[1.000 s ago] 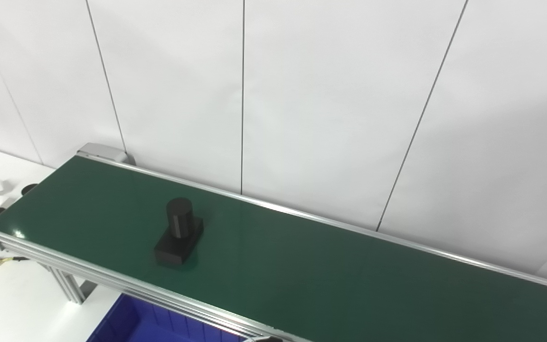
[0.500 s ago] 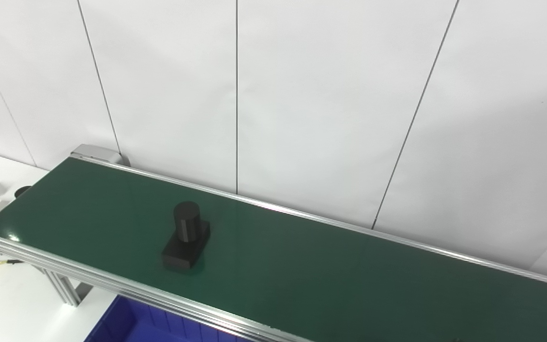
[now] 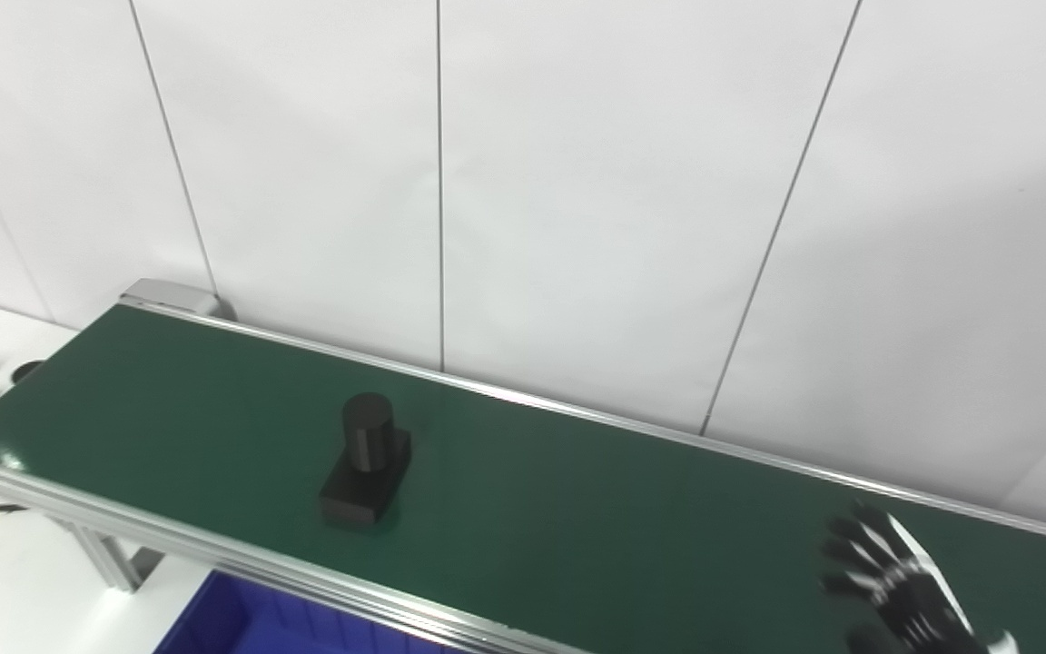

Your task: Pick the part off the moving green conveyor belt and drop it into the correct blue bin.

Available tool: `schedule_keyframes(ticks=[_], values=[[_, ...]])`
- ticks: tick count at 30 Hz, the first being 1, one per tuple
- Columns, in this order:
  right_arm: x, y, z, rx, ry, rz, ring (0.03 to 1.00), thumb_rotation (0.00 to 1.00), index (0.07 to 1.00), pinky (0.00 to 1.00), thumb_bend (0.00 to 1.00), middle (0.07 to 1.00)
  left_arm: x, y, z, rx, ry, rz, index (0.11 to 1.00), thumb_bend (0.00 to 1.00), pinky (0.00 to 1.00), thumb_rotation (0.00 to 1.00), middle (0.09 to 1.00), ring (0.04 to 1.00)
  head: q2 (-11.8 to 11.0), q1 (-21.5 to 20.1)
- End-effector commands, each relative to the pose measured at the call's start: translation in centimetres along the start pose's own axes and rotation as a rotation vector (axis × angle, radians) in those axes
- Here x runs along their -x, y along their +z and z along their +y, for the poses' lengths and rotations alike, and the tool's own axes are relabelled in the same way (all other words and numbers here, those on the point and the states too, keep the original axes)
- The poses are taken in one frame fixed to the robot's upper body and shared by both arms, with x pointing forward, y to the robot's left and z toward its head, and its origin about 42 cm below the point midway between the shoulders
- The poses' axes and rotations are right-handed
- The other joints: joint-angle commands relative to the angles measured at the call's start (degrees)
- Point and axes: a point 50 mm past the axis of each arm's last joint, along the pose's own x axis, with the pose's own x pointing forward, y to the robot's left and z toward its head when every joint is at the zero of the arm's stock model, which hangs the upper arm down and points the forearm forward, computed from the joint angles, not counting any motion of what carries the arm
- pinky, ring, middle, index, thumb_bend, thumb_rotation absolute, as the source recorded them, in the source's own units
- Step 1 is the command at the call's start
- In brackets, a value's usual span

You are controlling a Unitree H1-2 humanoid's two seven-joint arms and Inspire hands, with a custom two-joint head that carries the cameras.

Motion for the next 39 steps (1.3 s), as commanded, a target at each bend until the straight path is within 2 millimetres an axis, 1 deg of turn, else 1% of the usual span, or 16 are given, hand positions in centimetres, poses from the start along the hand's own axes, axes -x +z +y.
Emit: schedule_keyframes(ticks=[1, 4, 7, 10, 13, 16, 17, 19, 21, 27, 30, 33, 34, 36, 37, 39], values=[[-1.4, 1.4, 0.2, 0.015, -0.013, -0.031, 0.758, 0.74, 0.862, 0.61, 0.53, 0.808, -0.3, 0.6, 0.4, 0.002, 0.000, -0.052, 0.784, 0.85, 0.69, 0.69, 0.770, 0.744, 0.2, -0.5], [-3.1, 1.6, 1.0, 0.016, 0.017, -0.038, 0.763, 0.70, 0.864, 0.62, 0.55, 0.813, -0.4, 0.6, 0.7, 0.006, 0.002, -0.051, 0.785, 0.86, 0.69, 0.69, 0.770, 0.745, 0.6, -1.9], [-4.1, 1.6, 1.5, 0.028, 0.048, -0.045, 0.779, 0.68, 0.879, 0.63, 0.57, 0.826, -0.4, 0.6, 0.9, 0.007, 0.003, -0.052, 0.784, 0.85, 0.68, 0.68, 0.768, 0.743, 0.9, -2.5], [-5.5, 1.5, 2.1, 0.024, 0.083, -0.045, 0.794, 0.59, 0.885, 0.65, 0.58, 0.840, -0.4, 0.6, 1.0, 0.009, 0.003, -0.054, 0.788, 0.85, 0.69, 0.68, 0.769, 0.746, 1.2, -3.0], [-6.8, 0.9, 2.9, 0.017, 0.113, -0.030, 0.805, 0.57, 0.887, 0.65, 0.61, 0.850, -0.5, 0.6, 1.1, 0.012, 0.003, -0.055, 0.790, 0.85, 0.69, 0.68, 0.770, 0.750, 1.2, -3.1], [-7.5, 0.4, 3.7, 0.029, 0.131, -0.005, 0.812, 0.56, 0.889, 0.67, 0.63, 0.857, -0.4, 0.6, 1.1, 0.013, 0.006, -0.055, 0.791, 0.85, 0.69, 0.68, 0.771, 0.751, 1.3, -3.1], [-7.7, 0.3, 3.9, 0.031, 0.138, 0.002, 0.822, 0.52, 0.899, 0.70, 0.62, 0.868, -0.4, 0.6, 1.2, 0.014, 0.007, -0.055, 0.792, 0.85, 0.70, 0.68, 0.773, 0.751, 1.3, -3.1], [-8.0, 0.0, 4.2, 0.037, 0.155, 0.011, 0.829, 0.47, 0.900, 0.72, 0.61, 0.867, -0.4, 0.6, 1.2, 0.014, 0.008, -0.056, 0.792, 0.85, 0.70, 0.68, 0.774, 0.752, 1.5, -3.3], [-8.3, -0.3, 4.5, 0.064, 0.178, 0.015, 0.838, 0.45, 0.902, 0.74, 0.60, 0.870, -0.4, 0.6, 1.3, 0.014, 0.009, -0.056, 0.793, 0.85, 0.70, 0.68, 0.773, 0.752, 1.5, -3.4], [-9.2, -0.9, 5.4, 0.103, 0.248, 0.025, 0.871, 0.43, 0.923, 0.79, 0.60, 0.898, -0.4, 0.6, 1.5, 0.009, 0.005, -0.055, 0.796, 0.85, 0.70, 0.68, 0.777, 0.755, 1.8, -4.4], [-9.6, -1.1, 5.6, 0.114, 0.261, 0.027, 0.875, 0.42, 0.929, 0.79, 0.62, 0.906, -0.4, 0.6, 1.6, 0.008, 0.004, -0.055, 0.798, 0.85, 0.70, 0.68, 0.778, 0.756, 2.2, -4.9], [-10.0, -1.0, 5.7, 0.149, 0.272, 0.022, 0.874, 0.44, 0.934, 0.79, 0.62, 0.912, -0.3, 0.6, 1.7, 0.007, 0.002, -0.056, 0.798, 0.85, 0.70, 0.68, 0.777, 0.755, 2.8, -6.1], [-10.1, -1.0, 5.7, 0.163, 0.275, 0.021, 0.872, 0.47, 0.936, 0.78, 0.63, 0.913, -0.3, 0.6, 1.8, 0.005, 0.000, -0.056, 0.800, 0.85, 0.70, 0.68, 0.778, 0.755, 2.8, -6.1], [-10.3, -1.1, 5.8, 0.183, 0.280, 0.023, 0.871, 0.49, 0.936, 0.79, 0.64, 0.910, -0.3, 0.7, 1.8, 0.002, -0.004, -0.057, 0.801, 0.85, 0.70, 0.68, 0.778, 0.756, 3.5, -7.0], [-10.5, -1.1, 5.9, 0.188, 0.283, 0.026, 0.872, 0.50, 0.936, 0.79, 0.64, 0.909, -0.2, 0.8, 1.8, 0.001, -0.004, -0.060, 0.801, 0.84, 0.71, 0.68, 0.779, 0.757, 4.0, -7.7], [-10.7, -1.2, 6.1, 0.192, 0.289, 0.034, 0.866, 0.50, 0.933, 0.78, 0.65, 0.903, -0.1, 1.0, 1.8, -0.002, -0.005, -0.065, 0.804, 0.85, 0.71, 0.68, 0.781, 0.758, 4.4, -8.5]])
